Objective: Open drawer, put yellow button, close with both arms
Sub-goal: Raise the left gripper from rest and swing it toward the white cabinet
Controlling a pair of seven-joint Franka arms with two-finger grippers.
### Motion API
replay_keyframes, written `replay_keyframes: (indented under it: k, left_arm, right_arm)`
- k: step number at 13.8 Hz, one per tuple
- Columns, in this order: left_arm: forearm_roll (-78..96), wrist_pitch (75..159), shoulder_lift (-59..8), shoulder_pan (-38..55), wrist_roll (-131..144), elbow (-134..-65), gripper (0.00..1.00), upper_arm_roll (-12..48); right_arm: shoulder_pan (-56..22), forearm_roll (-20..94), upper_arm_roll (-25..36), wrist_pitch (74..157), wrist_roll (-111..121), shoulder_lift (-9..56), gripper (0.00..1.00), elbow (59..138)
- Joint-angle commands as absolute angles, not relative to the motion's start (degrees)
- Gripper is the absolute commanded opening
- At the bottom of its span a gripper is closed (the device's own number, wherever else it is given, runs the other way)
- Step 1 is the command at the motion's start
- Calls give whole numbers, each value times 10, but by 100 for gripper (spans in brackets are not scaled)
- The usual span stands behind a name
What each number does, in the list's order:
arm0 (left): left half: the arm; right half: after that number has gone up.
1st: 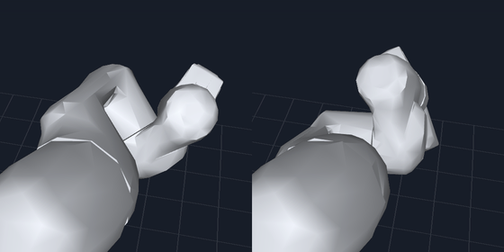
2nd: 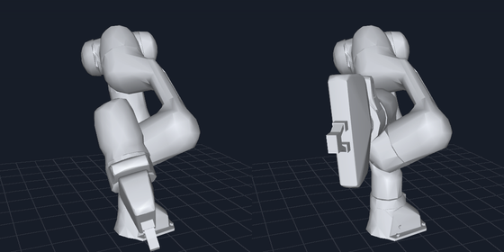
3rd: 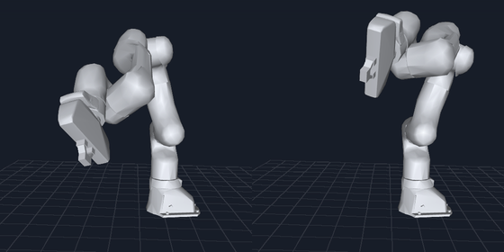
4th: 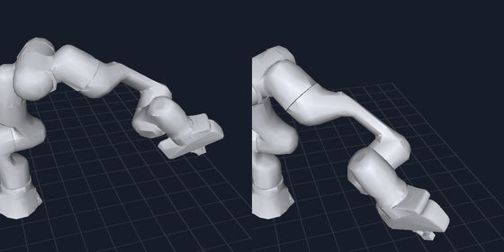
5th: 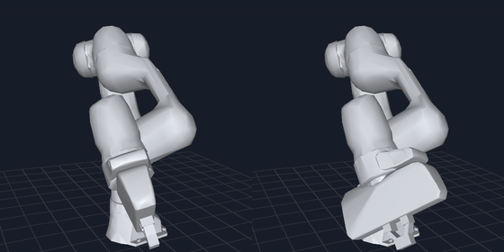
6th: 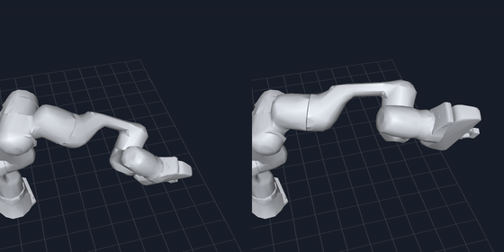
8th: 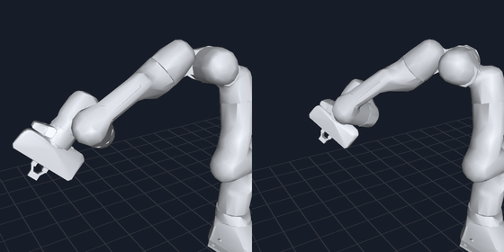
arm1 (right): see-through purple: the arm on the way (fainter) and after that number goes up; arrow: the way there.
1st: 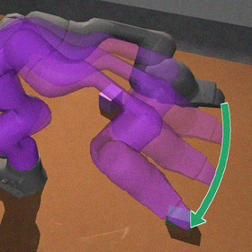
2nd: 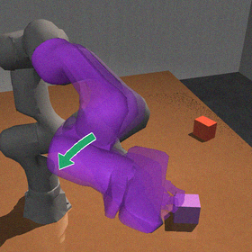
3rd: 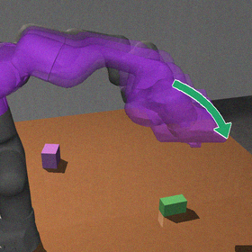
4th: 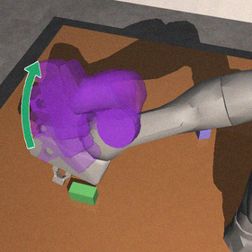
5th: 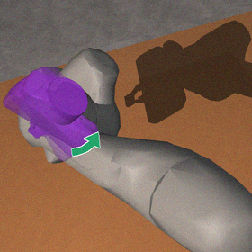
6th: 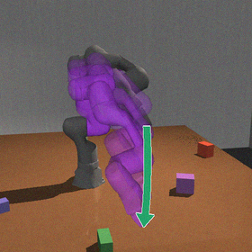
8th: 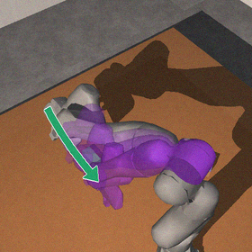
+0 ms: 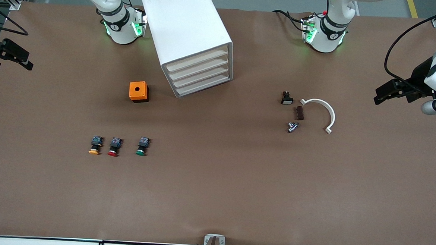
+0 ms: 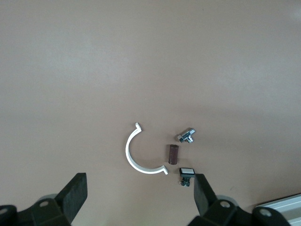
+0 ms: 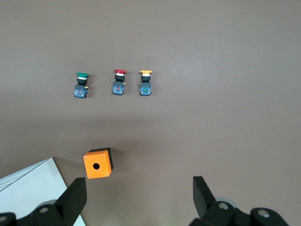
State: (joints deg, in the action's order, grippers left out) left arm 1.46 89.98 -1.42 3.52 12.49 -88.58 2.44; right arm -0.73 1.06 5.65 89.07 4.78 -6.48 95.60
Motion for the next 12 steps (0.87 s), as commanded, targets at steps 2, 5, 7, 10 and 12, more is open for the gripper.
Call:
replay_keyframes:
  k: [2,5,7,10,12]
  left_arm:
    - [13,901,-2,33,122,-896,100,25]
    - [11,898,-11,33,124,-894,100,23]
    - [6,896,-29,32,123,-894,100,19]
    - [7,896,-68,13,118,-889,100,18]
    - [8,899,-96,13,121,-887,100,18]
  right_arm:
    - [-7,18,56,894,43,-81,100,970]
    - [-7,18,57,896,43,-81,100,970]
    - [-7,18,57,896,43,-81,100,970]
    - [-8,18,56,897,43,-81,100,970]
    - [-8,18,56,898,44,-81,100,970]
